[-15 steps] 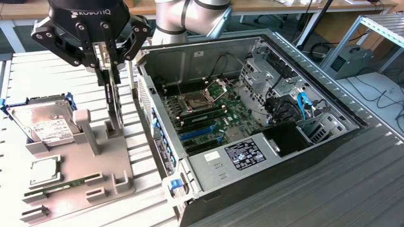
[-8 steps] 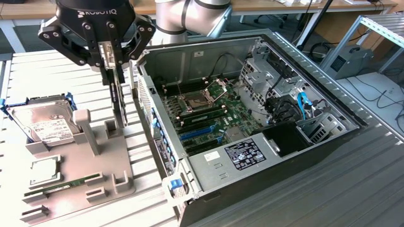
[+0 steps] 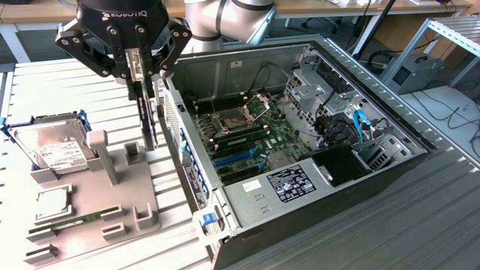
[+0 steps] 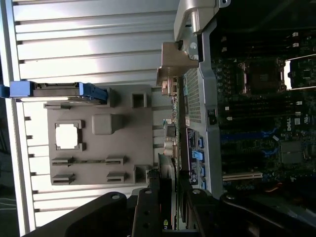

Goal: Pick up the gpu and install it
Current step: 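Pick up the gpu and move the gpu toward the slot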

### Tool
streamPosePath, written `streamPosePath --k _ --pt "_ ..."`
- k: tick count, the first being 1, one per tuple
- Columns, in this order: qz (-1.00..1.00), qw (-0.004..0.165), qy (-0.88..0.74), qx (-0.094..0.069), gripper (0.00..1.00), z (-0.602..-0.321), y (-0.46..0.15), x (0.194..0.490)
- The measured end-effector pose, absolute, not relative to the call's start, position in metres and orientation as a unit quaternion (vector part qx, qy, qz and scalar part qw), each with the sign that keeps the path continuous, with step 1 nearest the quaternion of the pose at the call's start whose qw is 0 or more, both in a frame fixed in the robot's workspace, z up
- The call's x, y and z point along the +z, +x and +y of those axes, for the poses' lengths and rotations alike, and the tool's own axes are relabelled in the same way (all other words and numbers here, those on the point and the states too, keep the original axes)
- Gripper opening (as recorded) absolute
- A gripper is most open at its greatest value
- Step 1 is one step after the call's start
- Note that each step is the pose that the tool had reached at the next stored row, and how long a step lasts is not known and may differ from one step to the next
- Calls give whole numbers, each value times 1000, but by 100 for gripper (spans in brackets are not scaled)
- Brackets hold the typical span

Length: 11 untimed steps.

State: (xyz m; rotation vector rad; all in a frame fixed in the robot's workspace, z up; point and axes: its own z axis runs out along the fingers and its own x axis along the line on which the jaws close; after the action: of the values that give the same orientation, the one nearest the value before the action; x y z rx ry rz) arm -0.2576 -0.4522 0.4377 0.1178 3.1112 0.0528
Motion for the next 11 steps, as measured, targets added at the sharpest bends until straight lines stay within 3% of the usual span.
streamPosePath --k 11 --pt "999 14 38 17 26 -452 -241 438"
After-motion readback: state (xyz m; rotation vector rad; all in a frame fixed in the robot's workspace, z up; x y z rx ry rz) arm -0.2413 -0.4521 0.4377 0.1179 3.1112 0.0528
